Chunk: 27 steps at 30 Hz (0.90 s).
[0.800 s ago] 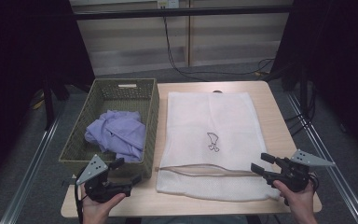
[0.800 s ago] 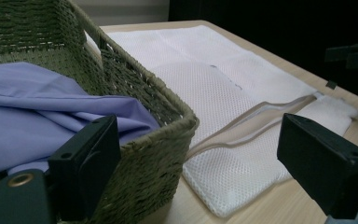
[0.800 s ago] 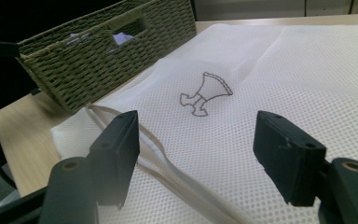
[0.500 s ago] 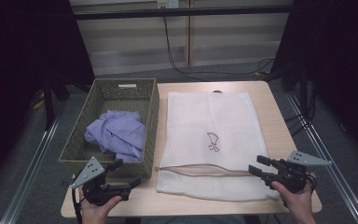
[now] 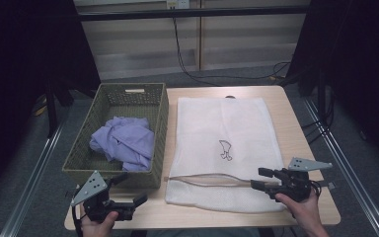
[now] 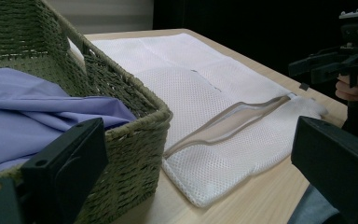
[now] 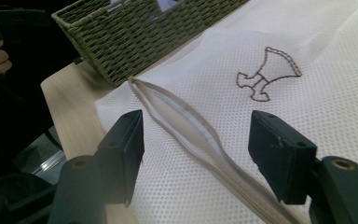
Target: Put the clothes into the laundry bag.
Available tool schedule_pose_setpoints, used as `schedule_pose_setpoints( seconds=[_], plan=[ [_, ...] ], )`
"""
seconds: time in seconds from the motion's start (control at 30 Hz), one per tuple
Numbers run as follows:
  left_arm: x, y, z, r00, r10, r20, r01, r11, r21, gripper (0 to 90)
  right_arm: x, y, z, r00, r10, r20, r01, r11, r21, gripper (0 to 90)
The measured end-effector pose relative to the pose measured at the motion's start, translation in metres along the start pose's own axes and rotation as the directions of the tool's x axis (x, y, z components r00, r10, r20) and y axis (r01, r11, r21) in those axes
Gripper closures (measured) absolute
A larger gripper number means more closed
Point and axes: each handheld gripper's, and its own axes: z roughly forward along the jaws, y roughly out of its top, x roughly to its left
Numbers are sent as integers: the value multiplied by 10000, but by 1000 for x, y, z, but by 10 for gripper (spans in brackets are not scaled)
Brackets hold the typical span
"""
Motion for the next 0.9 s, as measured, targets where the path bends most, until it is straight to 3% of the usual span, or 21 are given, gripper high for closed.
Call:
schedule_pose_setpoints(
  seconds=[0.2,0.37,0.7,0.83,0.87,0.9],
  plan=[
    [-4,-2,-6,9995,52,-324,-47,9999,150,66,1,13,22,9981,-101,-611,116,9996,239,473],
    [-6,-3,-7,9990,22,-445,-9,9996,286,80,0,25,38,9948,-75,-1020,150,9972,729,440],
    [-8,-3,-5,9996,36,-271,-26,9993,368,84,-2,46,63,9927,-530,-1079,659,9906,1202,501],
    [-9,-5,-4,9997,96,-213,-86,9988,484,84,-9,39,74,9937,-290,-1079,433,9903,1324,562],
    [-9,-5,-5,9997,131,-224,-120,9986,507,84,-12,30,82,9945,-229,-1020,401,9846,1700,576],
    [-9,-5,-5,9997,162,-189,-153,9986,512,84,-12,30,82,9945,-229,-1020,401,9846,1700,576]
  ],
)
